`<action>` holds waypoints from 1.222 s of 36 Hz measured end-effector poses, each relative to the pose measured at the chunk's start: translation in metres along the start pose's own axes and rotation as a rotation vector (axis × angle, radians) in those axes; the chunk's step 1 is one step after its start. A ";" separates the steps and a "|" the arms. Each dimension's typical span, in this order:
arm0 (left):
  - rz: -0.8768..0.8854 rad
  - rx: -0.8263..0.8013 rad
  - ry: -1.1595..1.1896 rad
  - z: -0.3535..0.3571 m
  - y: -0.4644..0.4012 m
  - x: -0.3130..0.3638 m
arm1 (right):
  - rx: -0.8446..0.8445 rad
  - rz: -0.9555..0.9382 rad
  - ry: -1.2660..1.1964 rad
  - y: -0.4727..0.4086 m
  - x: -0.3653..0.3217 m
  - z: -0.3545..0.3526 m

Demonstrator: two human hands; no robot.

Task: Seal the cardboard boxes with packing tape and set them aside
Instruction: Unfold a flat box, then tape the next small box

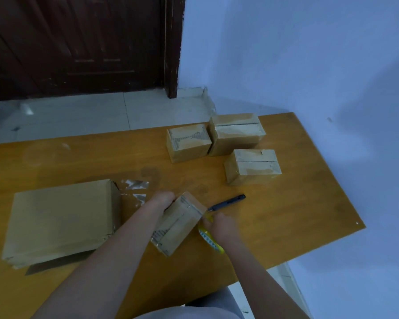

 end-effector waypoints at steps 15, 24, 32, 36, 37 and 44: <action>0.768 0.505 -0.088 -0.034 0.028 0.073 | -0.046 0.087 -0.381 0.025 -0.006 0.024; 1.096 0.246 -0.772 0.011 0.074 0.047 | -0.247 -0.017 -0.847 0.041 -0.010 0.027; 1.016 0.291 -1.017 0.032 0.077 0.003 | -0.224 -0.093 -0.705 0.039 0.009 0.035; 0.966 0.232 -1.095 0.035 0.078 0.002 | -0.129 0.025 -0.534 0.037 0.020 0.043; 0.958 0.229 -1.092 0.035 0.079 0.002 | -0.126 0.050 -0.521 0.039 0.022 0.046; 0.936 0.237 -1.117 0.039 0.081 -0.002 | 0.021 0.101 -0.307 0.059 0.012 0.047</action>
Point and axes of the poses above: each hand's wrist, its own y-axis away from the middle knuckle, its own z-axis out of the palm, x = y × z, the point moved 7 cm from there along -y, towards the middle knuckle, and after that the axes turned 14 degrees about z, right-handed, at the moved point
